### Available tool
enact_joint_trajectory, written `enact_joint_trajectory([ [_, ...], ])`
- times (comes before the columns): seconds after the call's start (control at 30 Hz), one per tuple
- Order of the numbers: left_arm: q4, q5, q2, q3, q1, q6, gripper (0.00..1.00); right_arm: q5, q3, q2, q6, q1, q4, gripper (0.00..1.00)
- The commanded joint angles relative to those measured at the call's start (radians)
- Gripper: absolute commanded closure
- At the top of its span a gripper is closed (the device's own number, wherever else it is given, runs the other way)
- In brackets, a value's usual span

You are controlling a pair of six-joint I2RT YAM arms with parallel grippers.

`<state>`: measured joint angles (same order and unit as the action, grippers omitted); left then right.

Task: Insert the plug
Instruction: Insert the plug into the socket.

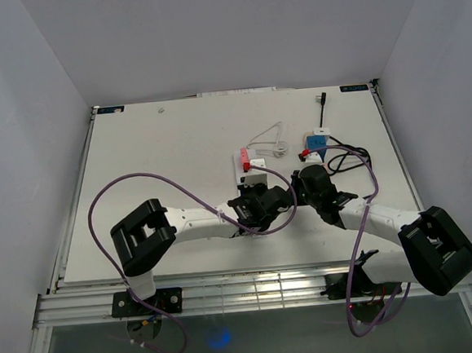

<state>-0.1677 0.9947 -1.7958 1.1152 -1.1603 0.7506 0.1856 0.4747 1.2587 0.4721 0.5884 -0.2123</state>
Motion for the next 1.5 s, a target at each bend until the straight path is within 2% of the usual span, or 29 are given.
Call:
enact_joint_trajectory([
  [0.0,-0.073,-0.022,-0.033,0.008,-0.009,0.024,1.0,-0.012,-0.008,-0.021,0.013,-0.009,-0.045,0.92],
  [0.43,-0.108,-0.076,-0.07,0.011,-0.009,0.113,1.0,-0.028,-0.015,-0.025,0.013,-0.015,-0.053,0.92],
  [0.7,-0.112,-0.08,-0.074,0.015,0.007,0.076,1.0,-0.031,-0.018,-0.025,0.013,-0.016,-0.055,0.92],
  [1.07,-0.102,-0.109,0.052,-0.066,0.043,0.134,1.0,-0.051,-0.018,-0.012,0.01,-0.019,-0.068,0.92],
  [1.47,0.069,-0.206,0.133,-0.229,0.097,0.162,1.0,-0.055,-0.019,-0.019,0.005,-0.018,-0.073,0.92],
])
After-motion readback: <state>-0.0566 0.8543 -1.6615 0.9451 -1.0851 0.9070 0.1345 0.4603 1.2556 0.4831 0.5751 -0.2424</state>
